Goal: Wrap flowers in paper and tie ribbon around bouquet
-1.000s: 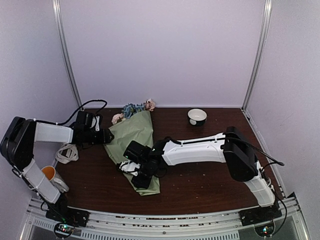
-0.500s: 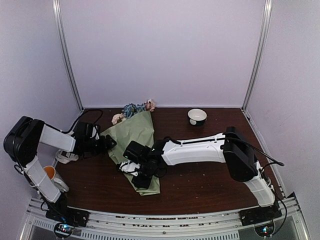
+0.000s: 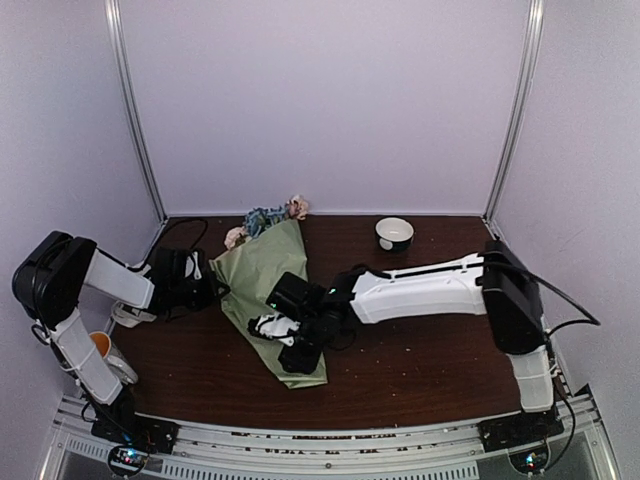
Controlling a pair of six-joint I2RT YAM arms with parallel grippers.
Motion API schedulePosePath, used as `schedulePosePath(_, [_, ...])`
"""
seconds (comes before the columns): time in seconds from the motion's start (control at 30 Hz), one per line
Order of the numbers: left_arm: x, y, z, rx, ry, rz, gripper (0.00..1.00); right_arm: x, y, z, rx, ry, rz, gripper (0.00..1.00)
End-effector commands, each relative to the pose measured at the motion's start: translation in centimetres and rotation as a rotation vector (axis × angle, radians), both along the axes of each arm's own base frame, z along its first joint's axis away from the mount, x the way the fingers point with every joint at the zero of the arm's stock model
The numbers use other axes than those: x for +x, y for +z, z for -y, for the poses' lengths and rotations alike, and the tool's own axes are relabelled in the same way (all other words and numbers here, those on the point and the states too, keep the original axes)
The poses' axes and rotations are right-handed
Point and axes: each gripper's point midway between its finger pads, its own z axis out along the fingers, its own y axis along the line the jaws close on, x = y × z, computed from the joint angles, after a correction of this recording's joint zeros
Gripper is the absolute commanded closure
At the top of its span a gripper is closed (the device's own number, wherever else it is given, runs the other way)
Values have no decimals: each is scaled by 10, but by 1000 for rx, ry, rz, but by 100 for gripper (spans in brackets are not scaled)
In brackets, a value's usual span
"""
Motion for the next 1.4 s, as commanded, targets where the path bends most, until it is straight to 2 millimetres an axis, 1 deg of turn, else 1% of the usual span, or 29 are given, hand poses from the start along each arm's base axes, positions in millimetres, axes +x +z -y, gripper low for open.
schedulePosePath(0.0, [10,22,36,-23,-147,147,100,50,116,34,371,-215,1,54])
schedulePosePath(0.03, [12,26,47,-18,-182,167,100,65,127,48,448,-285,-24,53])
schedulePosePath(0.1, [21,41,70,-30,-258,224,100,96,126,85,553,-449,-67,52])
schedulePosePath(0.13, [24,45,79,-41,-292,237,100,112,122,103,593,-535,-93,51])
schedulePosePath(0.17, [29,49,87,-50,-320,244,100,122,114,117,617,-598,-132,51])
schedulePosePath(0.2, [33,49,92,-52,-339,245,100,130,107,126,645,-640,-174,50])
schedulePosePath(0.27, [42,47,98,-37,-362,242,100,137,94,134,656,-683,-218,50])
schedulePosePath(0.37, [50,32,99,14,-383,191,100,143,73,134,608,-708,-209,50])
schedulePosePath(0.5, [48,14,99,14,-381,129,100,148,54,130,558,-720,-191,51])
schedulePosePath(0.57, [47,2,95,29,-360,87,100,143,55,121,516,-669,-129,53])
schedulePosePath(0.67, [45,-14,91,37,-341,29,100,122,63,93,445,-522,-10,56])
schedulePosePath(0.73, [44,-21,92,33,-338,10,100,111,51,79,324,-435,70,60])
schedulePosePath(0.77, [45,-23,91,34,-334,4,100,105,41,73,253,-398,94,62])
schedulePosePath(0.8, [45,-24,90,38,-329,0,100,98,28,71,173,-369,113,62])
schedulePosePath(0.87, [47,-24,90,45,-327,-3,100,83,6,66,71,-308,124,63])
schedulePosePath(0.97, [48,-23,90,42,-330,-1,100,63,-23,61,-16,-247,77,64])
schedulePosePath(1.03, [48,-20,90,36,-335,11,100,52,-36,56,-63,-209,38,64])
schedulePosePath(1.1, [48,-15,92,29,-346,33,100,43,-43,50,-102,-157,41,63])
schedulePosePath(1.13, [47,-12,92,24,-348,44,93,37,-47,48,-120,-131,41,63])
schedulePosePath(1.17, [46,-9,91,19,-343,52,73,32,-50,45,-130,-111,37,63])
schedulePosePath(1.2, [45,-4,90,16,-334,65,58,27,-54,43,-145,-94,28,63])
schedulePosePath(1.23, [44,1,89,12,-326,79,46,23,-57,41,-155,-81,25,63])
schedulePosePath(1.27, [41,2,86,7,-311,81,39,20,-61,40,-167,-75,21,63])
schedulePosePath(1.3, [39,4,84,5,-295,81,33,17,-63,39,-173,-68,18,63])
schedulePosePath(1.37, [31,5,80,-9,-270,75,28,13,-66,38,-175,-63,16,64])
